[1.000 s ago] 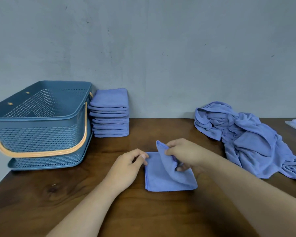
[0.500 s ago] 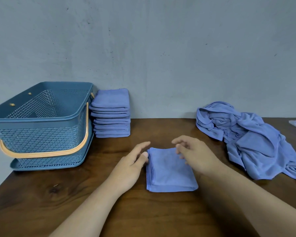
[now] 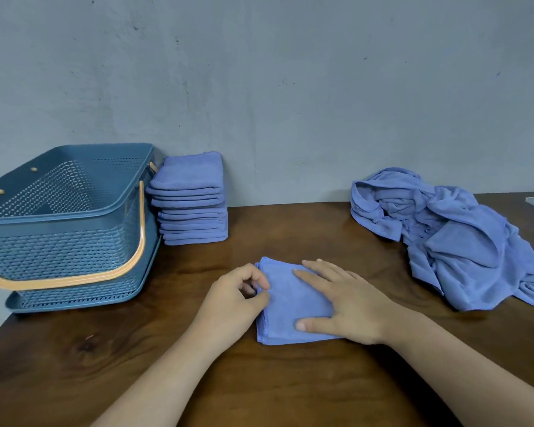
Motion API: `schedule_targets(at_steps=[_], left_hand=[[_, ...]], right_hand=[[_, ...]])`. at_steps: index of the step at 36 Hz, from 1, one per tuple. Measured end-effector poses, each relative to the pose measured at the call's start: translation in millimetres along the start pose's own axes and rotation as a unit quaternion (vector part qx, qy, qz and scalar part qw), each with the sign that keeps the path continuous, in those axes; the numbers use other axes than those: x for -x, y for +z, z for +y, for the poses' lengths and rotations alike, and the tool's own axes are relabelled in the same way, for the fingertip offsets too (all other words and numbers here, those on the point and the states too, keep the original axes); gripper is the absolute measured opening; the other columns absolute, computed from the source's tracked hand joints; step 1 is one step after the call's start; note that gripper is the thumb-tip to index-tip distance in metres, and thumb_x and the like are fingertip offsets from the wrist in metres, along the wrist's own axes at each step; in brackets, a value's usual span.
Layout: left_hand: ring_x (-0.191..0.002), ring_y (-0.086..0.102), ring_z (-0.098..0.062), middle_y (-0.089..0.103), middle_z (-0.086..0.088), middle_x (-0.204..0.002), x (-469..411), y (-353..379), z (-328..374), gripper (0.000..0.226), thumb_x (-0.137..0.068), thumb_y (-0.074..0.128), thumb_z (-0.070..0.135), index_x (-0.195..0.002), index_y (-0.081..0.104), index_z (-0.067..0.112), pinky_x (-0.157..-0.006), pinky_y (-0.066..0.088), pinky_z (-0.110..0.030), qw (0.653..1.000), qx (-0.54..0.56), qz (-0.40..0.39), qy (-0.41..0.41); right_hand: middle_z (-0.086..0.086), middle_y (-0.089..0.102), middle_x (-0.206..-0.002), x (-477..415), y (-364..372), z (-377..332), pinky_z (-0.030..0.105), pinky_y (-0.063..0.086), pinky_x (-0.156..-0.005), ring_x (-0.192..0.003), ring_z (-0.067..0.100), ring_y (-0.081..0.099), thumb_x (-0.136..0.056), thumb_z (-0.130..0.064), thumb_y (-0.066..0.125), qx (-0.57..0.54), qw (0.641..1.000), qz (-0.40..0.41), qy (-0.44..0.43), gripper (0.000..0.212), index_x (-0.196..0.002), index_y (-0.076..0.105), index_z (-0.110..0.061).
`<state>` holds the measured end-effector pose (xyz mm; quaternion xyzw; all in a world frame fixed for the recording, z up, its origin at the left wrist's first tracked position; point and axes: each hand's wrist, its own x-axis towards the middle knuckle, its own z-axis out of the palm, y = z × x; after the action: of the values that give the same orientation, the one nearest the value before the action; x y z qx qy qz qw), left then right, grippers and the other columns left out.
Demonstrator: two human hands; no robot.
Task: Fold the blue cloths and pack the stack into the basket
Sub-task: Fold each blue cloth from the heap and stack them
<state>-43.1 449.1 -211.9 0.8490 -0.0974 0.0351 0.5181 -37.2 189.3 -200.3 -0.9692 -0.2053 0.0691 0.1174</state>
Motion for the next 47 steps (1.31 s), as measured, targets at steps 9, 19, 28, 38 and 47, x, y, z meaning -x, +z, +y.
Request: schedule_targets(at_steps=[9,19,28,38,47], left_hand=[[-0.134,0.044,0.0,0.05,0.029,-0.135,6.9,1.7,8.4,0.029,-0.103,0.058,0.033,-0.131,0.055,0.041,-0.107,0.035,-0.017,0.97,-0.186,0.037,0.151],[-0.148,-0.034,0.01,-0.031,0.028,-0.167,13.2,10.1,3.9,0.069,-0.104,0.015,0.075,-0.163,-0.014,0.051,-0.131,-0.011,-0.043,0.91,-0.369,-0.187,0.028],[-0.149,-0.033,0.009,-0.031,0.028,-0.167,13.2,10.5,5.8,0.07,-0.104,0.015,0.074,-0.163,-0.015,0.051,-0.131,-0.01,-0.042,0.91,-0.37,-0.185,0.019],[-0.137,0.046,0.002,0.051,0.024,-0.147,0.7,6.8,2.8,0.035,-0.111,0.04,0.044,-0.144,0.05,0.043,-0.11,0.034,-0.024,0.99,-0.057,0.104,-0.07],[-0.128,0.056,0.009,0.061,0.023,-0.142,-2.7,6.7,7.9,0.077,-0.091,0.069,0.066,-0.156,0.04,0.039,-0.107,0.04,-0.018,0.975,0.167,0.085,-0.123]], right_hand=[[-0.014,-0.025,-0.172,3.5,1.4,-18.4,0.056,0.0,-0.13,-0.158,0.012,-0.027,-0.066,-0.107,0.042,0.047,0.998,-0.051,0.01,0.131,-0.165,-0.016,-0.041],[-0.027,-0.026,-0.168,4.1,11.0,-8.7,0.05,-0.008,-0.13,-0.152,-0.003,-0.031,-0.067,-0.109,0.03,-0.041,0.999,-0.016,0.007,0.121,-0.164,-0.009,-0.048],[-0.022,0.052,-0.135,-2.3,10.6,16.2,0.04,0.032,-0.114,-0.146,0.006,0.033,-0.097,-0.077,0.03,-0.059,0.965,0.184,0.177,0.052,-0.117,0.06,-0.04],[-0.02,0.066,-0.102,-12.7,8.0,0.9,0.039,0.049,-0.095,-0.103,0.005,0.058,-0.09,-0.054,0.068,-0.263,0.935,0.184,0.153,0.024,-0.088,0.065,-0.03],[0.011,0.079,-0.109,-0.9,-6.5,-23.3,0.057,0.059,-0.095,-0.103,0.034,0.076,-0.097,-0.015,0.075,-0.624,0.759,0.179,0.057,0.026,-0.12,0.063,-0.013]])
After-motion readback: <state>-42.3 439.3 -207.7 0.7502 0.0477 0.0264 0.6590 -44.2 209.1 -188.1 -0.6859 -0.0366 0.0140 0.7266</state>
